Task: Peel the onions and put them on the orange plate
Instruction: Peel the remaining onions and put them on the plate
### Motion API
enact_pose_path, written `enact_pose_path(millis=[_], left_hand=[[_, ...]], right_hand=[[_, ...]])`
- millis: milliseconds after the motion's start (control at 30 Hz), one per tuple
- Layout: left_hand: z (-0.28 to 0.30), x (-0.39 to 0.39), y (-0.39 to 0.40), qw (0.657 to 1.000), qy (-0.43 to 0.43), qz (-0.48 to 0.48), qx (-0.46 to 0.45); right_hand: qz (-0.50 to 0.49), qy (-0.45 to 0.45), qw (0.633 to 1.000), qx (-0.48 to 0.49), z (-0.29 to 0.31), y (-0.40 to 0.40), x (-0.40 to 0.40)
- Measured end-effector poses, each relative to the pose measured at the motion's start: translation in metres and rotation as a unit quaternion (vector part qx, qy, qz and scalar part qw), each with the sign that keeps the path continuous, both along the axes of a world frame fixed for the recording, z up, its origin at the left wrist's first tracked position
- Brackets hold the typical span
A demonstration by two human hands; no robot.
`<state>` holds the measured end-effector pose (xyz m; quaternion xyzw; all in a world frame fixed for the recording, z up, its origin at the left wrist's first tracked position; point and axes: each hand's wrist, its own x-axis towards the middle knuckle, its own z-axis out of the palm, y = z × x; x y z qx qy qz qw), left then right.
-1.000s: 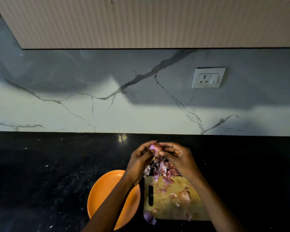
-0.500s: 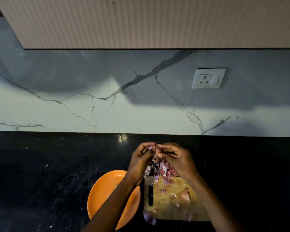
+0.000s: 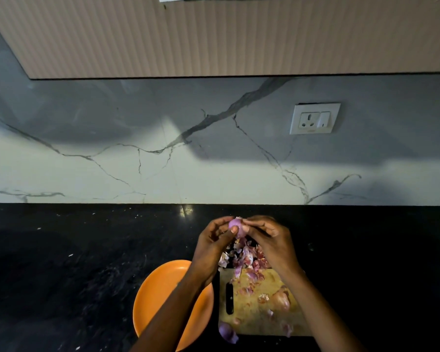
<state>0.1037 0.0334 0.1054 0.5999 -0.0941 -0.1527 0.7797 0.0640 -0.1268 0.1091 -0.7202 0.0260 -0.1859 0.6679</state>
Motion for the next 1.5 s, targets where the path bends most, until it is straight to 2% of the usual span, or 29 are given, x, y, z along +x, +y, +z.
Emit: enact_pose_path(millis=[200, 333, 467, 600, 800, 1033, 1300, 1500], left_hand=[[-0.005, -0.004, -0.003, 1.0, 0.003, 0.016, -0.003], [-0.002, -0.004, -0.001, 0.999, 0.024, 0.014, -0.027], [-0.003, 0.001, 0.001, 0.998, 0.036, 0.024, -0.036], [-0.003, 0.001, -0.003, 0.999, 0.022, 0.035, -0.021], [-0.009, 0.0, -0.007, 0.999, 0.005, 0.052, -0.015], [-0.014, -0.001, -0.001, 0.999, -0.007, 0.044, 0.006], [-0.014, -0.001, -0.003, 0.999, 0.028, 0.013, -0.043], [-0.005, 0.003, -0.002, 0.991, 0.105, -0.032, -0.083]], right_hand=[[-0.043, 0.015, 0.998, -0.041, -0.008, 0.001, 0.001], [-0.064, 0.067, 0.994, -0.051, -0.014, -0.015, 0.01], [-0.048, 0.084, 0.99, -0.104, -0.007, -0.025, 0.01], [0.002, 0.046, 0.997, -0.058, 0.008, -0.008, 0.005], [-0.034, 0.012, 0.998, -0.042, 0.006, 0.005, 0.002], [-0.07, 0.052, 0.995, -0.049, -0.005, -0.003, 0.009], [0.03, 0.052, 0.996, -0.058, -0.009, 0.001, 0.0], [0.068, 0.073, 0.992, -0.074, -0.008, -0.006, 0.001]])
